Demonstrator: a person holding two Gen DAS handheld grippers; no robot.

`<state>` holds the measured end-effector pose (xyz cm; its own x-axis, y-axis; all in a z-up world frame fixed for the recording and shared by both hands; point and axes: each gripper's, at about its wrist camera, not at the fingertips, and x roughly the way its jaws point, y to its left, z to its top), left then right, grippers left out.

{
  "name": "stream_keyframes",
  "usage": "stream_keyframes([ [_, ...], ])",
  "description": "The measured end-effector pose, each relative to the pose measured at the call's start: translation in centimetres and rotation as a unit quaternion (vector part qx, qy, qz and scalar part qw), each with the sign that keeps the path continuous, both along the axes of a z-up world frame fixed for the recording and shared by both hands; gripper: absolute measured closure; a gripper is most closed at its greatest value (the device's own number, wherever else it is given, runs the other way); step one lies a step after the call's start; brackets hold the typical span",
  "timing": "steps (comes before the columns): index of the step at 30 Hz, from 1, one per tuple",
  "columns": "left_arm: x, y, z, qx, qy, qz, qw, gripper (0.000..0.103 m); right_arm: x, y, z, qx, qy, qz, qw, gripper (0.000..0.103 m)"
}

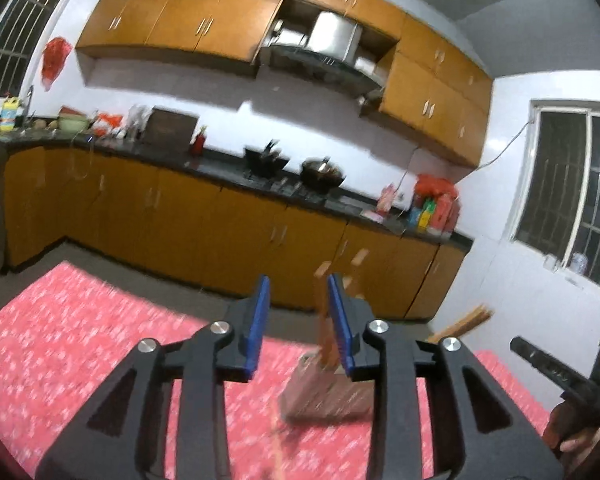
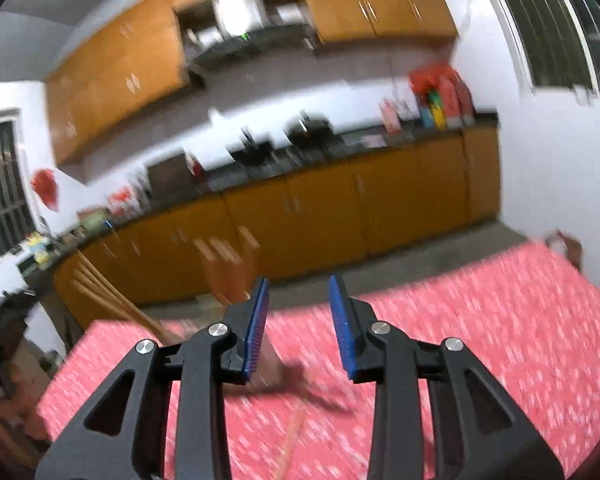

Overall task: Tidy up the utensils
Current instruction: 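Move both grippers back down to the last chopsticks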

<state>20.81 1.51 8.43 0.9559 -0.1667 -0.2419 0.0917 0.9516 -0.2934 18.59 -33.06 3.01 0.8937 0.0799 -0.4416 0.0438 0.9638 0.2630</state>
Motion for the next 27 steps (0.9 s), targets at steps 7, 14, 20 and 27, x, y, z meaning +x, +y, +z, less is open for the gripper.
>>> stream_keyframes([
  [7, 0.8, 1.6, -8.2, 0.042, 0.142, 0.023, 0.9887, 0.068, 1.2, 0.9, -8.8, 0.027, 0.138, 0.032, 0.989, 0.070],
  [14, 0.5, 0.9, -14.1, 0.059, 0.222, 0.007, 0.9732, 0.068, 1.2, 6.1, -12.6, 0.004, 0.186, 0.100, 0.977, 0.071],
  [20, 0.2, -0.9, -15.5, 0.068, 0.236, -0.026, 0.9691, 0.068, 1.0, 8.4, -13.4, -0.032, 0.198, 0.110, 0.973, 0.079],
  [27, 0.1, -3.0, -16.2, 0.071, 0.249, -0.062, 0.9639, 0.068, 1.6, 7.3, -14.0, -0.039, 0.203, 0.083, 0.975, 0.095],
])
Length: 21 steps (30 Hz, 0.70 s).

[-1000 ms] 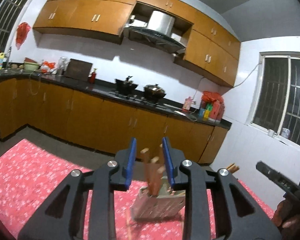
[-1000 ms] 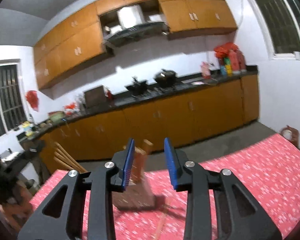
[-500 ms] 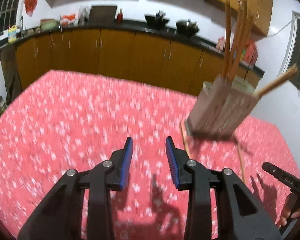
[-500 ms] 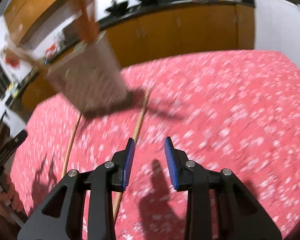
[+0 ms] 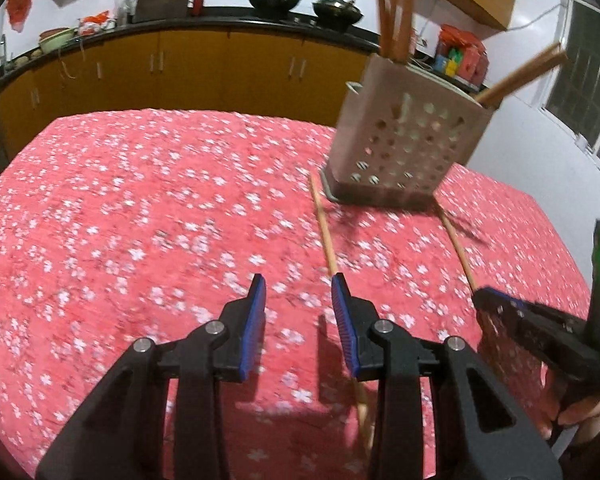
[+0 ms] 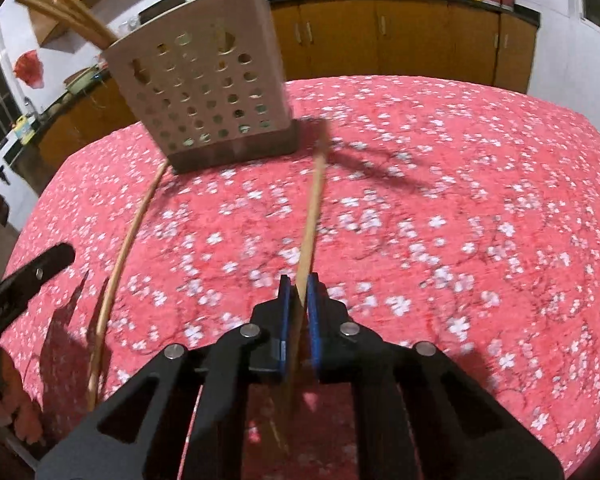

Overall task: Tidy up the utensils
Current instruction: 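Move both grippers back down to the last chopsticks, then grasp a chopstick with the right gripper while the left gripper grasps another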

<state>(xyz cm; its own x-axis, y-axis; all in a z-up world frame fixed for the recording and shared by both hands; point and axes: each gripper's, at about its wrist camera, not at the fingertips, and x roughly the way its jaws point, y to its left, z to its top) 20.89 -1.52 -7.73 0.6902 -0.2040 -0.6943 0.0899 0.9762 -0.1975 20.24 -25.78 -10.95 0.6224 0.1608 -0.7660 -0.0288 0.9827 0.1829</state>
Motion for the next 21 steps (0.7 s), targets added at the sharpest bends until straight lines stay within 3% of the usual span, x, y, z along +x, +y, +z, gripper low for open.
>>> stream_keyframes([
  [5, 0.1, -1.7, -0.8, 0.003, 0.015, -0.022, 0.9996, 0.068, 0.4, -2.4, 0.1, 0.006, 0.001, -0.042, 0.999, 0.095],
  [12, 0.5, -3.7, -2.3, 0.046, 0.040, -0.033, 0.9976, 0.070, 0.1, -3.8, 0.1, 0.011, 0.000, -0.053, 0.999, 0.095],
  [16, 0.8, -4.0, -2.6, 0.076, 0.034, -0.026, 0.9962, 0.095, 0.1, -3.6, 0.1, 0.009, -0.001, -0.048, 0.999, 0.095],
  [21, 2.3, -1.9, -2.4, 0.075, 0.037, 0.005, 0.9965, 0.096, 0.5, -3.3, 0.0, 0.006, -0.004, -0.041, 0.999, 0.095],
])
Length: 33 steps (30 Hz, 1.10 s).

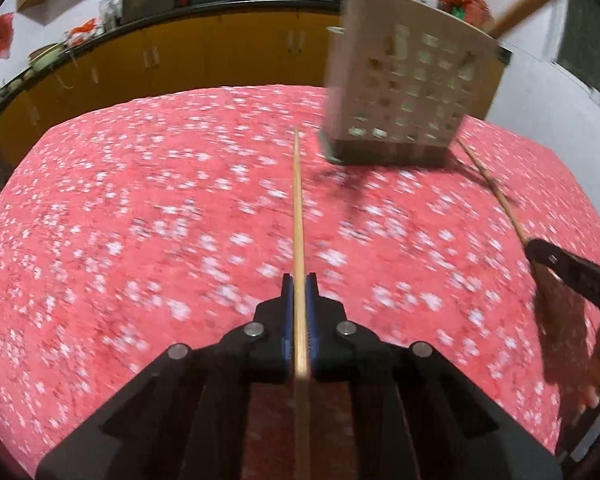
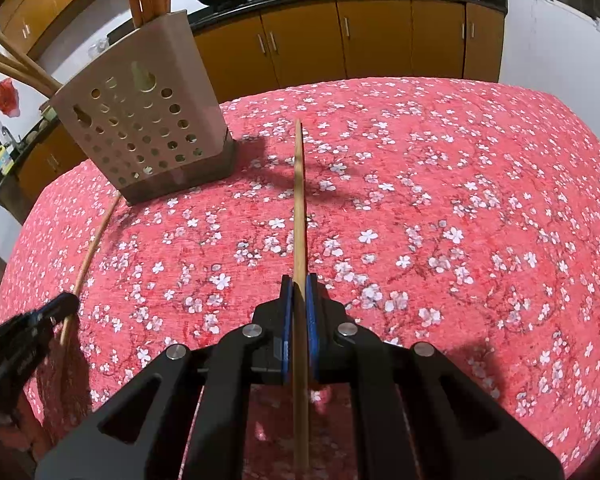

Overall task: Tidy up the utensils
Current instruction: 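Grasp a chopstick with the right gripper while the left gripper grasps another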

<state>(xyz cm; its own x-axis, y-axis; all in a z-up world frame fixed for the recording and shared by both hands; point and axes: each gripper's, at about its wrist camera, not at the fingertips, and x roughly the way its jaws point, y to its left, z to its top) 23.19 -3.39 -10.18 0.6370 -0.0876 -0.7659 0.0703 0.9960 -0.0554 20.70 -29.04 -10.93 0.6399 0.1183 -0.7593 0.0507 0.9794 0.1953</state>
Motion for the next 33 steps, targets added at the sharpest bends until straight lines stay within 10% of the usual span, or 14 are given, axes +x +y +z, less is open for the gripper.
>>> stream_keyframes([
  [33, 2.3, 6.7, 0.3, -0.029, -0.003, 0.059, 0.9978, 0.091, 2.1, -0.2, -0.8, -0.041, -0.017, 0.002, 0.999, 0.094],
])
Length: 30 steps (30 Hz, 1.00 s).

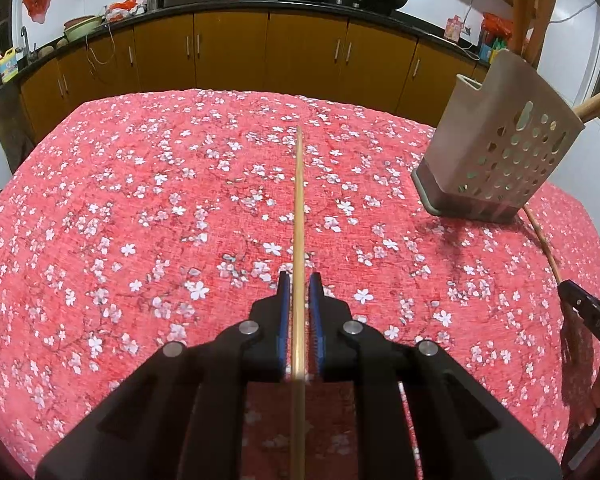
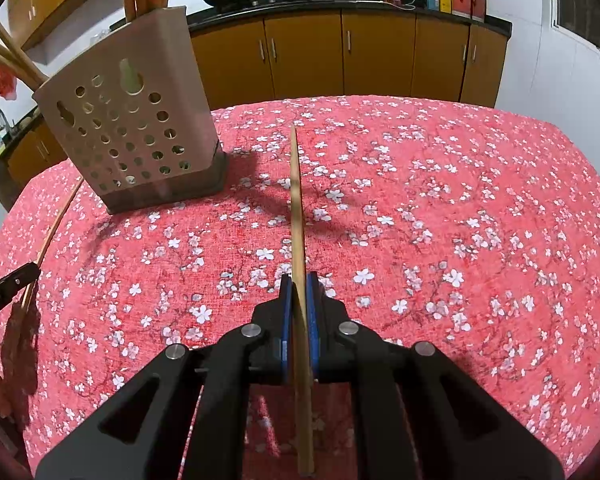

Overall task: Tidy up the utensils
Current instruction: 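Grasp a chopstick with the right gripper while the left gripper grasps another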

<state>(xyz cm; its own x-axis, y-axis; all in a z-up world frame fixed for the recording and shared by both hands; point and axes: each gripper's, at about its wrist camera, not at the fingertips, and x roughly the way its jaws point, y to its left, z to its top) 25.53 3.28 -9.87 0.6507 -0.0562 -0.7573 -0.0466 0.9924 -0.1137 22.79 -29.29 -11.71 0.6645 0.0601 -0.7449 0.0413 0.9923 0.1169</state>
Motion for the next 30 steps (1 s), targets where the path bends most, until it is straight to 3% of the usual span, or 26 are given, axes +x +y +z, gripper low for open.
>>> stream_keyframes([
  [14, -0.1, -0.1, 0.0, 0.000, 0.001, 0.000, 1.0000, 0.090, 0.1, -0.1, 0.1, 0.001, 0.001, -0.002, 1.000, 0.095],
  [30, -2.0, -1.1, 0.0, 0.040, 0.007, -0.020, 0.9990, 0.095, -2.1, -0.1, 0.4, 0.003, -0.006, 0.004, 1.000, 0.095],
])
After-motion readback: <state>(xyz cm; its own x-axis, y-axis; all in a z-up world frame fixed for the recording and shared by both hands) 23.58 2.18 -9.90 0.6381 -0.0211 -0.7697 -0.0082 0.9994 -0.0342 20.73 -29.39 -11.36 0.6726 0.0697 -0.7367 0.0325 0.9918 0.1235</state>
